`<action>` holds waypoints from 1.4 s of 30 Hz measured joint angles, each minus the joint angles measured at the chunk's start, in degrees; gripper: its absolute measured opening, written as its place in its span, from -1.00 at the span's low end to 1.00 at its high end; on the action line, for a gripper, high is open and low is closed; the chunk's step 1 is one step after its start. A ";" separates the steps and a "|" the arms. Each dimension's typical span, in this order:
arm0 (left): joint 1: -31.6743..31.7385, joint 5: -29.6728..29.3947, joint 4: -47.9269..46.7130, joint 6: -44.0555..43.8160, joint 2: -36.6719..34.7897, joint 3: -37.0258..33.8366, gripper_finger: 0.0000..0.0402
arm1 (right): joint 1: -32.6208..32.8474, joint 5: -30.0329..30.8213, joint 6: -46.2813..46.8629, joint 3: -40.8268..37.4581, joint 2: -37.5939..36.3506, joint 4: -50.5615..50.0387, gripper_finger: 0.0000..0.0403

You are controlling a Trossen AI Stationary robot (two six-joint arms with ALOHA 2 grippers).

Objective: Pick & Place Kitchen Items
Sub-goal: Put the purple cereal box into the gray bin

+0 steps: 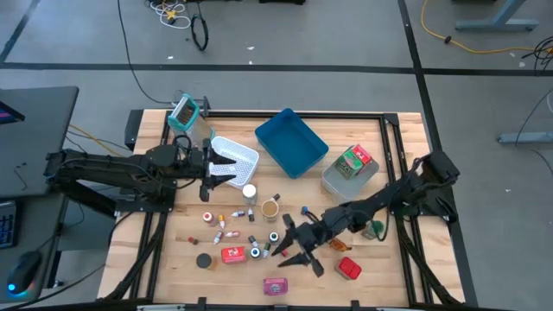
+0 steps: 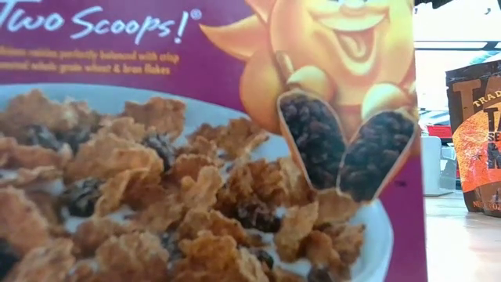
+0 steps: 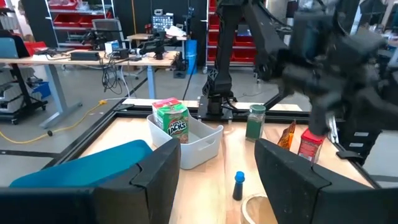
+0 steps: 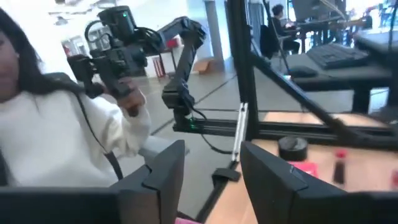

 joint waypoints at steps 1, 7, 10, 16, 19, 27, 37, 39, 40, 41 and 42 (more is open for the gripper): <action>0.00 0.01 -0.02 -0.40 0.00 0.00 0.07 | 0.45 0.53 0.80 0.60 1.21 -0.25 -0.13; 0.00 -0.03 -0.03 -0.76 -0.02 0.00 0.07 | 3.03 4.41 -0.21 6.98 4.93 -8.73 0.07; 0.00 0.26 -0.02 -0.82 -0.02 0.00 0.07 | 4.88 10.84 -0.86 11.17 5.17 -21.33 0.11; -0.02 0.30 0.00 -1.03 -0.02 0.00 0.07 | 7.95 21.43 9.67 15.30 5.77 -40.13 0.06; -0.02 0.39 0.02 -1.03 -0.02 0.02 0.07 | 8.54 20.20 12.22 15.31 7.05 -38.53 0.03; -0.02 0.40 0.00 -2.66 -0.02 0.00 0.07 | 8.48 17.63 13.11 15.48 11.32 -35.88 0.01; -0.02 0.41 -0.02 -2.89 -0.02 0.01 0.07 | 6.80 8.20 8.70 15.52 11.73 -35.96 -0.51; -0.02 0.41 -0.02 -2.89 -0.02 0.00 0.07 | 6.26 6.08 8.21 15.55 11.73 -36.01 -0.72; -0.02 0.41 -0.02 -2.87 -0.02 0.02 0.07 | 5.91 4.41 7.74 15.55 11.73 -35.85 -0.83; -0.02 0.41 -0.02 -2.87 -0.02 0.00 0.07 | 5.54 2.25 6.83 15.53 11.73 -35.43 -0.91; -0.02 0.41 -0.02 -2.87 -0.02 0.01 0.07 | 5.22 -0.04 5.29 15.45 11.62 -34.82 -0.94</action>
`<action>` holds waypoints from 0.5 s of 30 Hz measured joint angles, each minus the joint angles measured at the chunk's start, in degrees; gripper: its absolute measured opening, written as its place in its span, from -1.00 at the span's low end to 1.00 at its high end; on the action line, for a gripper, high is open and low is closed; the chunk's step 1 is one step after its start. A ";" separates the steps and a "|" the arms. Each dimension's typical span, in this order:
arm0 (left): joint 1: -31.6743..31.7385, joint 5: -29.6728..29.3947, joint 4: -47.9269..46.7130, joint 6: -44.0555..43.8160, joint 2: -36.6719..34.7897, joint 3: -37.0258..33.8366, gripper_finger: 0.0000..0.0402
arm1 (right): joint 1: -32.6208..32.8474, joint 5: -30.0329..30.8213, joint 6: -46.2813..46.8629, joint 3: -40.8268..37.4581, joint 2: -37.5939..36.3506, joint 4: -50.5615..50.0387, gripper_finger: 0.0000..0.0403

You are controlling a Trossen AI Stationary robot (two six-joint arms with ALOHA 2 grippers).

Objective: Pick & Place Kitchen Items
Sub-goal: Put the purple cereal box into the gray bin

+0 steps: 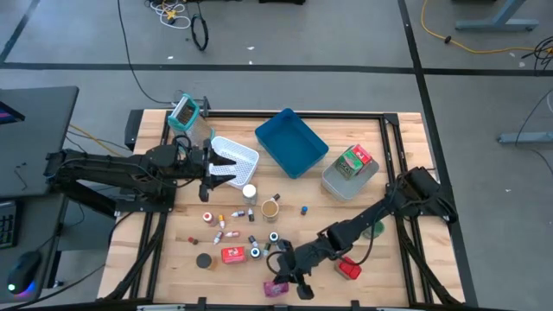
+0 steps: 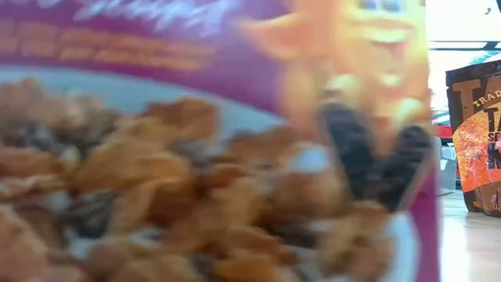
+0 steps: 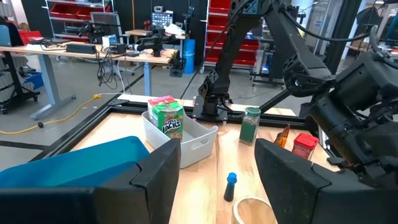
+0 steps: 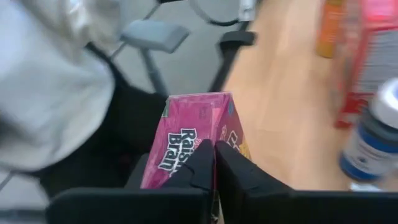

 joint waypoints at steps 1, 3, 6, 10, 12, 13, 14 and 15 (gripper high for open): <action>0.00 0.00 0.00 -0.02 0.00 -0.01 0.07 | -0.30 -2.10 -1.49 -0.06 -0.16 0.18 -0.94; 0.01 -0.02 0.00 -0.29 0.00 -0.01 0.07 | -0.87 -4.36 -3.48 -0.25 -0.87 0.27 -0.88; 0.01 -0.01 0.00 -0.51 0.00 0.01 0.07 | -1.51 -4.76 -4.78 -0.31 -3.78 -1.70 -0.86; 0.02 -0.02 0.00 -0.52 0.00 0.00 0.07 | -2.29 -1.46 -8.47 -0.28 -9.29 -10.39 -0.96; 0.00 -0.02 0.04 -0.52 0.00 0.02 0.07 | -2.40 2.51 -10.33 -0.28 -12.64 -14.61 -0.96; 0.02 -0.04 0.02 -0.52 0.00 -0.01 0.07 | -2.38 4.43 -10.70 -0.28 -14.59 -17.00 -0.95; 0.00 -0.28 0.04 -0.67 0.00 0.02 0.07 | -2.34 6.21 -10.71 -0.26 -16.61 -19.21 -0.94; 0.01 -0.43 0.03 -0.93 0.00 0.01 0.07 | -2.32 8.35 -10.70 -0.22 -18.77 -22.04 -0.94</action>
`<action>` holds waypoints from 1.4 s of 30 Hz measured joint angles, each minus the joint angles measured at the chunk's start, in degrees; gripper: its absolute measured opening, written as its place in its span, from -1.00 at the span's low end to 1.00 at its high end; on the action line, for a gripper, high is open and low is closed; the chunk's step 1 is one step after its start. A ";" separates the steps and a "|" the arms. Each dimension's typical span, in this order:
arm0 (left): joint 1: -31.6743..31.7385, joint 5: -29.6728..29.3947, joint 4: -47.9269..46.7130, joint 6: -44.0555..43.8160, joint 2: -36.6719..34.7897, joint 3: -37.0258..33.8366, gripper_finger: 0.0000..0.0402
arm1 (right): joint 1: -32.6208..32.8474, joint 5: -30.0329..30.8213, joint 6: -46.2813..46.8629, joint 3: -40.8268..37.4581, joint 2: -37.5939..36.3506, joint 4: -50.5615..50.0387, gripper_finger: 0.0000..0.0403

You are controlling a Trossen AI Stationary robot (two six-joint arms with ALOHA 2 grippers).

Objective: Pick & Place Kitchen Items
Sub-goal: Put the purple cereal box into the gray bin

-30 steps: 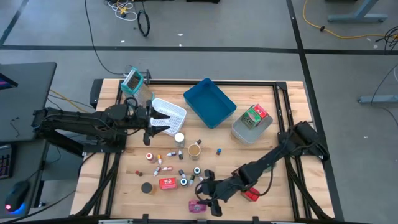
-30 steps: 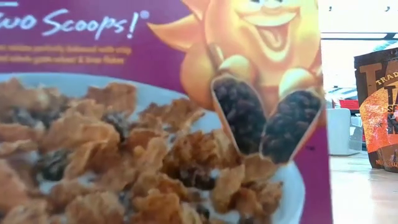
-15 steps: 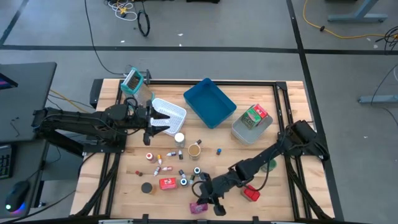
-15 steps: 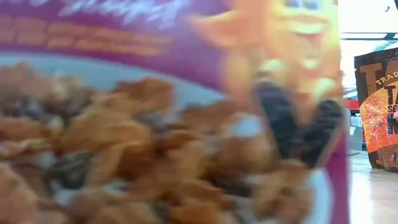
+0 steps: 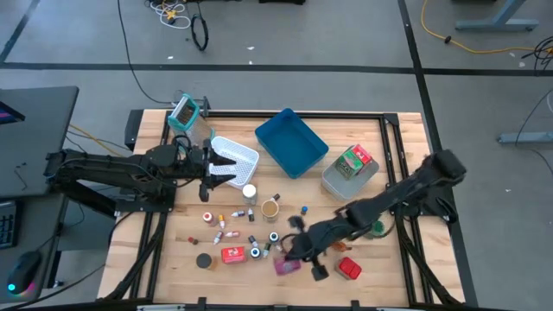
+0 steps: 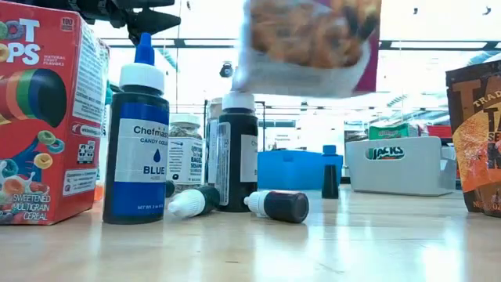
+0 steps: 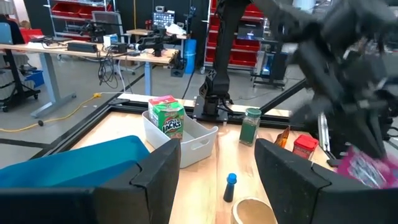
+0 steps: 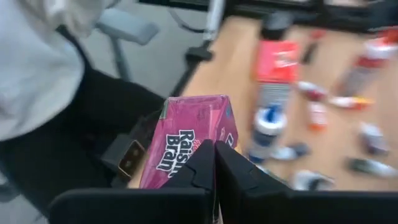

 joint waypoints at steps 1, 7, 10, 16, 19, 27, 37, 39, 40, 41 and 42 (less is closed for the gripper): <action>0.01 -0.03 0.02 -0.56 0.00 0.01 0.07 | 0.02 2.23 -0.01 0.01 -2.03 -3.27 -0.94; 0.01 -0.10 -0.03 -1.48 0.01 -0.01 0.07 | -0.03 14.32 2.59 0.01 -14.44 -18.63 -0.97; 0.01 -0.10 0.01 -1.50 0.00 0.01 0.07 | 0.01 23.49 5.10 0.01 -19.58 -24.23 -0.96; 0.01 -0.07 -0.02 -1.54 0.01 0.00 0.07 | -0.35 40.49 14.97 -6.29 -27.18 -29.66 -0.97; 0.01 -0.07 -0.02 -1.54 0.00 0.01 0.07 | -0.46 45.43 24.02 -12.24 -30.86 -32.87 -0.96; 0.00 0.04 -0.10 -1.54 0.02 -0.01 0.07 | -1.43 51.27 43.62 -27.63 -40.54 -35.36 -0.96; 0.01 -0.39 0.03 -1.54 0.01 0.01 0.07 | -5.52 48.47 39.25 -41.81 -45.14 -23.03 -0.96; 0.01 -0.87 0.02 -1.54 0.00 0.00 0.07 | -6.80 47.15 36.24 -43.59 -45.62 -19.55 -0.96; 0.01 -1.06 -0.11 -1.61 0.00 -0.01 0.07 | -7.53 46.20 34.98 -44.32 -45.64 -18.29 -0.96; 0.01 -1.08 -0.25 -2.06 0.02 0.00 0.07 | -8.33 45.42 34.12 -44.96 -45.60 -17.39 -0.96; 0.01 -1.08 -0.25 -2.63 0.01 0.00 0.07 | -9.19 44.85 33.61 -45.46 -45.60 -16.76 -0.96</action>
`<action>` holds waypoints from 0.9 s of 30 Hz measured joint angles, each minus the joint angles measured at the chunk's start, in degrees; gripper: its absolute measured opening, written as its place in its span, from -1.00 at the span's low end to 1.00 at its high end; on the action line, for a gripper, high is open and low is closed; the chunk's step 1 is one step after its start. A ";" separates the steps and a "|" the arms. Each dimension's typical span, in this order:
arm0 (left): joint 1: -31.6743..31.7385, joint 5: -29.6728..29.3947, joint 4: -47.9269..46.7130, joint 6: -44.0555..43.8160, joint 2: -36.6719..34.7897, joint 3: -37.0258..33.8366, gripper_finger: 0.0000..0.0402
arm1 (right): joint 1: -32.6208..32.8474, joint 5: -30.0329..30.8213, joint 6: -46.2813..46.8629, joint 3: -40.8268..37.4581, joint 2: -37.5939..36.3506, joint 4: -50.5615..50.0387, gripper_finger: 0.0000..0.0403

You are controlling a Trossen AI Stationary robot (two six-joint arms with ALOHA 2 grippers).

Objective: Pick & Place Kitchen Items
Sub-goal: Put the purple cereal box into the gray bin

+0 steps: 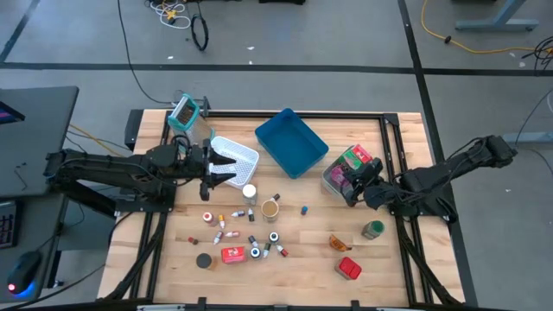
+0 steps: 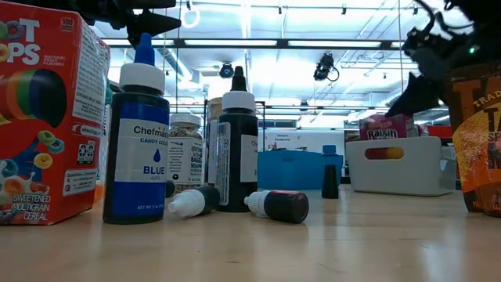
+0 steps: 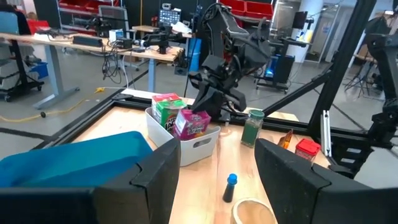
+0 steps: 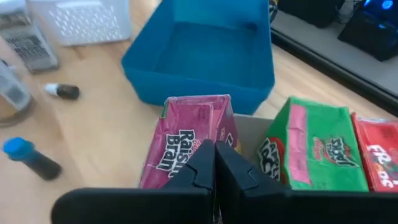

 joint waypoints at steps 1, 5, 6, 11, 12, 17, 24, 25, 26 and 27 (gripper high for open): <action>0.00 -0.02 0.05 -0.23 0.01 -0.01 0.07 | -0.98 -0.48 -0.31 -0.62 0.00 0.95 -0.96; 0.00 -0.04 0.20 -0.39 -0.01 0.00 0.07 | -4.34 0.02 -0.77 -2.54 -0.09 3.51 -0.96; 0.00 -0.04 0.20 -0.39 0.00 -0.01 0.07 | -5.04 0.12 -0.75 -2.85 -0.09 3.93 -0.96; 0.00 -0.04 0.11 -0.39 -0.01 0.01 0.07 | -7.47 -0.15 -5.37 -3.35 0.00 6.64 -0.92; 0.00 -0.04 0.11 -0.38 0.01 0.01 0.07 | -7.90 -0.34 -6.27 -3.37 0.01 7.26 -0.90; 0.00 -0.04 -0.19 -0.12 -0.01 -0.01 0.07 | -9.39 -0.58 -8.27 -3.44 0.02 9.36 -0.72; 0.00 -0.70 -0.21 1.65 0.00 0.01 0.07 | -9.82 -0.78 -10.31 -3.44 0.07 11.87 -0.44; -0.01 -0.70 -0.23 1.66 0.00 0.01 0.07 | -9.82 -0.79 -11.13 -3.45 0.07 12.52 -0.41; 0.00 -0.70 -0.24 1.66 0.01 0.00 0.07 | -9.81 -0.79 -12.41 -3.45 0.07 13.35 -0.37; -0.02 -0.70 -0.23 1.66 0.01 0.01 0.07 | -9.82 -0.82 -13.92 -3.44 0.07 14.24 -0.34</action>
